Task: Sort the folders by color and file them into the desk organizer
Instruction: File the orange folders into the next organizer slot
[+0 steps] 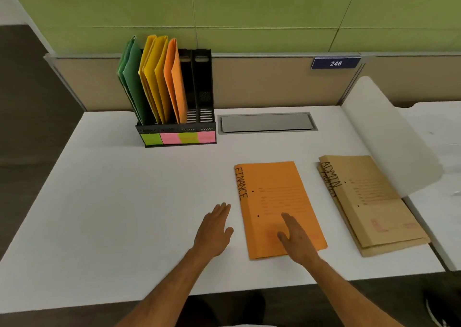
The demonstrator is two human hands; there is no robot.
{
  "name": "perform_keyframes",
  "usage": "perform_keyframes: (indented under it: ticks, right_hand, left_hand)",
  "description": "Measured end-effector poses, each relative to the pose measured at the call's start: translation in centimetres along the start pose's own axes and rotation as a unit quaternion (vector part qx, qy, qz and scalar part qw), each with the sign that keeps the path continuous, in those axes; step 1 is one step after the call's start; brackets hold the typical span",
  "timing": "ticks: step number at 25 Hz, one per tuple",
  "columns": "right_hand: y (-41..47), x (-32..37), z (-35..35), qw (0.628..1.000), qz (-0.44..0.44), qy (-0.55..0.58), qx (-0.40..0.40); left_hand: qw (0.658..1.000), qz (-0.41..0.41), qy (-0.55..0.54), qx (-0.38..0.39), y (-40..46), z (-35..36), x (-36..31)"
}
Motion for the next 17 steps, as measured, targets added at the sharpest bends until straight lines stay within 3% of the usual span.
perform_keyframes:
  ticks: [4, 10, 17]
  right_hand:
    - [0.0, -4.4, -0.4, 0.997, 0.043, -0.035, 0.047]
    - [0.3, -8.5, -2.3, 0.99, 0.054, -0.122, 0.042]
    - [-0.2, -11.0, -1.6, 0.975, 0.036, -0.167, 0.143]
  left_hand:
    - [0.999, -0.028, -0.003, 0.025, -0.5, 3.2, -1.2]
    - [0.994, -0.072, -0.042, 0.068, 0.1, 5.7, -2.6]
    - [0.979, -0.113, -0.147, 0.082, 0.7, 7.9, -4.1]
Point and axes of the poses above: each hand's wrist, its own y-axis towards the middle knuckle, its own z-axis out of the palm, x = y × z, the point moved 6 cm from there along y, towards the middle knuckle, and after that the axes turned 1 degree about -y, right-handed, at the moved point
